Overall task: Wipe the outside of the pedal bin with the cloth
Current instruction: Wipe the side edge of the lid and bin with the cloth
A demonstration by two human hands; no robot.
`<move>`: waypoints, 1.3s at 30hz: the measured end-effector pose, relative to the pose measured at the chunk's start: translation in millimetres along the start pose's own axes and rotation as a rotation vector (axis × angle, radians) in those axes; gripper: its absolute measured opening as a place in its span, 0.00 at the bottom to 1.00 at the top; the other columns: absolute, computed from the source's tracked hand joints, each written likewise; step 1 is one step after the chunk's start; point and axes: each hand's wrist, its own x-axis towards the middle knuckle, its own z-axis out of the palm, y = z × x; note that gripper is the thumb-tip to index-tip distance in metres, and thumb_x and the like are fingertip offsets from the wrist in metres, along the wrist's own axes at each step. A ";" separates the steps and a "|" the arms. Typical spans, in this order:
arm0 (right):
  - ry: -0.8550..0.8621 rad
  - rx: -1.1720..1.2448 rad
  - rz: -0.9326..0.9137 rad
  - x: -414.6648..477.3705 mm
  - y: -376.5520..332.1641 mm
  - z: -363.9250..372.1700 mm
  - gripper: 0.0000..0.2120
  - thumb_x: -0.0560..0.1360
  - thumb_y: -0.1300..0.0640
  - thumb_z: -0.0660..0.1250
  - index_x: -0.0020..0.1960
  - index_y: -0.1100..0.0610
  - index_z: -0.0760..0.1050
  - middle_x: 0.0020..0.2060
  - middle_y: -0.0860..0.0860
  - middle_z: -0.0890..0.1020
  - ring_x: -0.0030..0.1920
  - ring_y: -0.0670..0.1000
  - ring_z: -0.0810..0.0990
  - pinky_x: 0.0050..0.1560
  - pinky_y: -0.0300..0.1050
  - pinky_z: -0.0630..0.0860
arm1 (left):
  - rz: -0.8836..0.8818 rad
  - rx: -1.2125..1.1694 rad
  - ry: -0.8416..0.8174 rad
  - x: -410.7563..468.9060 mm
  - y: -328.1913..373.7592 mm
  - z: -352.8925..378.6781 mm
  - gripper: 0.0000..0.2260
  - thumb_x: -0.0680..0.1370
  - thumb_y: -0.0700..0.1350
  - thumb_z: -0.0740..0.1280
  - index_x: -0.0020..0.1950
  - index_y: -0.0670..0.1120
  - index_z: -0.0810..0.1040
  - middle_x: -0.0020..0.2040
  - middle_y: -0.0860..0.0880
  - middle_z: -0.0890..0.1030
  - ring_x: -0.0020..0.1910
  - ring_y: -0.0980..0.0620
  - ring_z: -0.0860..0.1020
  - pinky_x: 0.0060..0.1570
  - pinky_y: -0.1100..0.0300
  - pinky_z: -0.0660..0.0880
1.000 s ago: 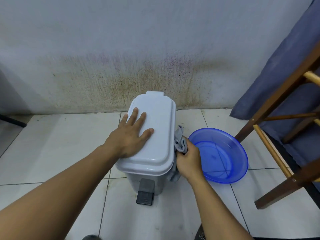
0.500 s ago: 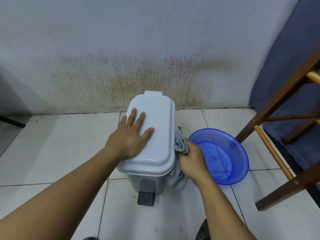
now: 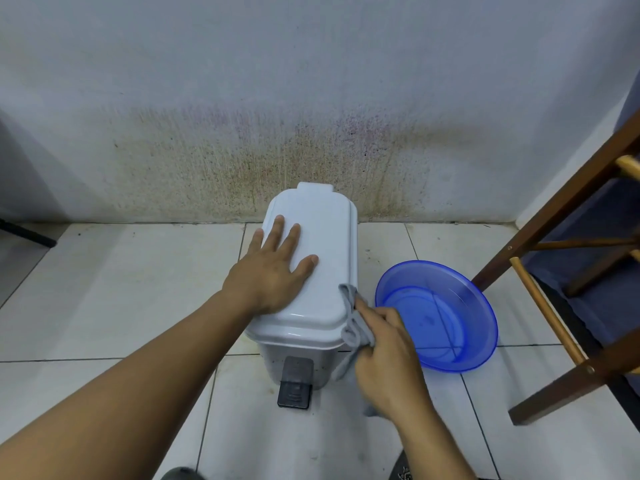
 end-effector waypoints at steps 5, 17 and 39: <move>-0.139 -0.262 -0.004 85.7 -13.6 -22.5 0.37 0.76 0.61 0.57 0.75 0.28 0.54 0.58 0.53 0.70 0.58 0.60 0.74 0.59 0.55 0.76 | -0.005 0.005 0.003 2.6 -0.2 0.7 0.35 0.79 0.72 0.46 0.82 0.61 0.40 0.81 0.59 0.34 0.82 0.47 0.39 0.77 0.42 0.53; -0.171 -0.427 -0.022 81.7 -18.6 -18.8 0.36 0.73 0.63 0.56 0.75 0.34 0.58 0.52 0.52 0.68 0.55 0.61 0.73 0.53 0.57 0.77 | -0.174 -0.039 0.149 6.3 6.9 9.8 0.36 0.79 0.72 0.44 0.83 0.58 0.42 0.83 0.56 0.37 0.82 0.43 0.41 0.76 0.40 0.56; -0.031 -0.493 0.165 13.1 -8.5 -2.8 0.31 0.77 0.59 0.59 0.77 0.44 0.55 0.56 0.51 0.70 0.54 0.56 0.74 0.46 0.49 0.73 | 0.267 0.278 0.077 24.3 -19.2 -14.0 0.28 0.84 0.64 0.42 0.83 0.58 0.47 0.84 0.52 0.42 0.81 0.48 0.34 0.79 0.46 0.36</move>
